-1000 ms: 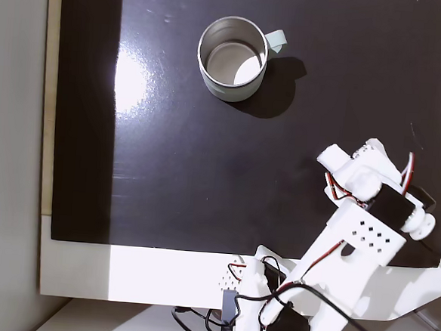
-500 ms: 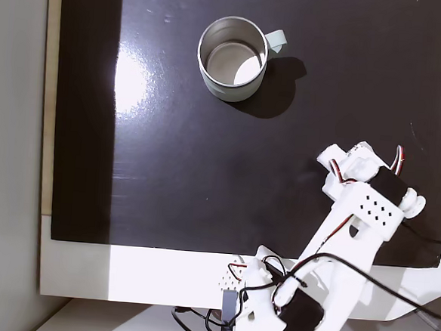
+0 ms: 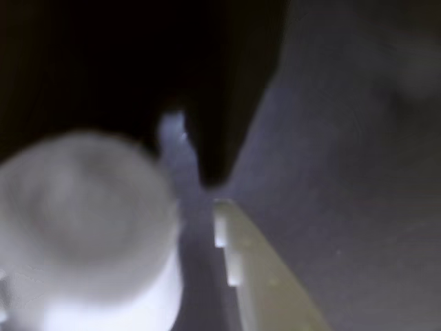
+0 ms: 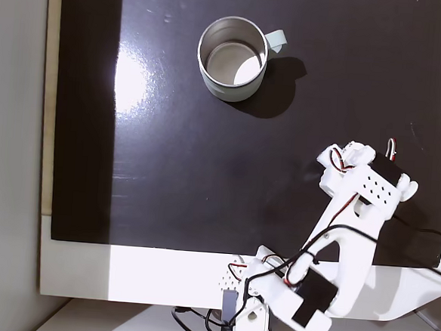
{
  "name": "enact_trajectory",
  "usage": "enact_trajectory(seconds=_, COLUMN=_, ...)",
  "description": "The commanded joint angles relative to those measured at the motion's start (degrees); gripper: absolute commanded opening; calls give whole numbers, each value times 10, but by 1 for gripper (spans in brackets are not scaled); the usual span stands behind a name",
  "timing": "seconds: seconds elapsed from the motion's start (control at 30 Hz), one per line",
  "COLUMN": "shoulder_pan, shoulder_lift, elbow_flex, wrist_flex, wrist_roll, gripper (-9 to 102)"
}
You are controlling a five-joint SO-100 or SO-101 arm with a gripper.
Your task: Grasp a gauze and put it in the cup.
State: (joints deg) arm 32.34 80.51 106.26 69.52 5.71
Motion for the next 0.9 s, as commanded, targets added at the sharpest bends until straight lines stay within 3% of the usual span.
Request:
enact_trajectory(seconds=0.0, shoulder_pan=1, shoulder_lift=-7, elbow_flex=-18, wrist_flex=-4, wrist_roll=-4, gripper=33)
enact_trajectory(seconds=0.37, shoulder_pan=16, shoulder_lift=-6, elbow_flex=-18, wrist_flex=-3, wrist_roll=0, gripper=7)
enact_trajectory(seconds=0.6, shoulder_pan=18, shoulder_lift=31, elbow_flex=-21, wrist_flex=19, wrist_roll=-9, gripper=4)
enact_trajectory(seconds=0.87, shoulder_pan=7, shoulder_lift=137, elbow_flex=-80, wrist_flex=122, wrist_roll=0, gripper=4)
